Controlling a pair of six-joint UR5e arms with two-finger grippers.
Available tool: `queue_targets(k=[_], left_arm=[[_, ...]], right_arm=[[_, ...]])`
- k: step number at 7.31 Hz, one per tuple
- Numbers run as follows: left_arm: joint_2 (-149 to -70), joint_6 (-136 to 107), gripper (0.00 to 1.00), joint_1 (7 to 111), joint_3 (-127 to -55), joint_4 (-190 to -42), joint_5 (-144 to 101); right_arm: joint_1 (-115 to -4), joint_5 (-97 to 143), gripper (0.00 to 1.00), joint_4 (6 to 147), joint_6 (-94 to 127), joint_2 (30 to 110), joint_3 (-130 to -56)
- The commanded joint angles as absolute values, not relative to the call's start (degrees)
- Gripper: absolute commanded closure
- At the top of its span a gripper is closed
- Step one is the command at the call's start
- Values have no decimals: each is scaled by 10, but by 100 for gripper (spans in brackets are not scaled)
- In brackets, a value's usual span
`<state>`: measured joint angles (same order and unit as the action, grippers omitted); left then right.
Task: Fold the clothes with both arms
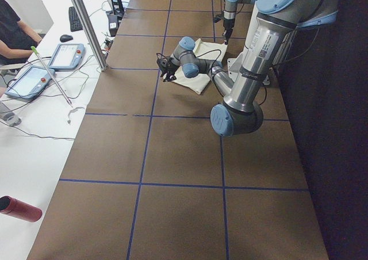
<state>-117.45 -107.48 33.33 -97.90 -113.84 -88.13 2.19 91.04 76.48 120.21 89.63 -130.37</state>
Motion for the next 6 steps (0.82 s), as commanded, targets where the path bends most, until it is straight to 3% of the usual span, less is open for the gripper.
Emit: queue_targets(k=[1, 2, 3, 4, 6], left_arm=[[-1175, -1073, 58, 331, -980, -1145, -883], [-1174, -1072, 58, 331, -980, -1145, -897], [-1174, -1073, 57, 330, -980, -1145, -901], [-1174, -1080, 57, 326, -990, -1143, -950], [-1133, -1114, 57, 286, -1071, -1102, -979]], right_arm=[[93, 911, 100, 766, 1207, 910, -1316], [92, 911, 100, 766, 1208, 911, -1322], [91, 911, 18, 768, 1209, 916, -1321], [82, 907, 0, 787, 1232, 918, -1324], [9, 905, 0, 815, 1234, 923, -1382]])
